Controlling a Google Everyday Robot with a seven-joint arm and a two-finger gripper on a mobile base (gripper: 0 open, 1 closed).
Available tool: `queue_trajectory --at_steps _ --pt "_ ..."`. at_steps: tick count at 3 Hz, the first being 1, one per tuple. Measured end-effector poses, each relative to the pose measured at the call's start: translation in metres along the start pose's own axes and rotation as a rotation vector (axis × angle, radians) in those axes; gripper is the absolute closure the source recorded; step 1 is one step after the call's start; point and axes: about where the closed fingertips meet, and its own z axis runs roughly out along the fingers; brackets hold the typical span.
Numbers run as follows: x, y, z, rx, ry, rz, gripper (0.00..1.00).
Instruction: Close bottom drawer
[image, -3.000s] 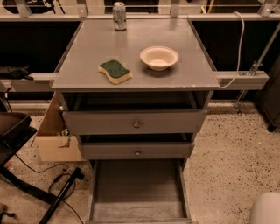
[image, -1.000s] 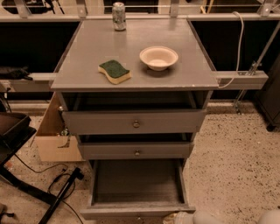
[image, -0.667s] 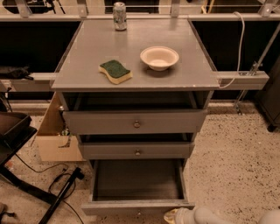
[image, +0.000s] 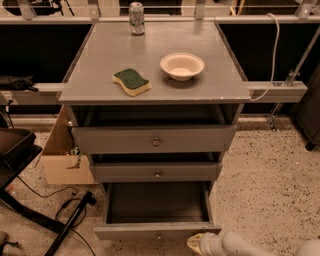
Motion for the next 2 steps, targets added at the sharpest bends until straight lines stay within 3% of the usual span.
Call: queue_trajectory --at_steps 1,2 --pt "-0.001 0.002 0.004 -0.005 -0.020 0.002 1.00" --pt "-0.026 -0.008 0.042 -0.038 -0.099 -0.062 1.00"
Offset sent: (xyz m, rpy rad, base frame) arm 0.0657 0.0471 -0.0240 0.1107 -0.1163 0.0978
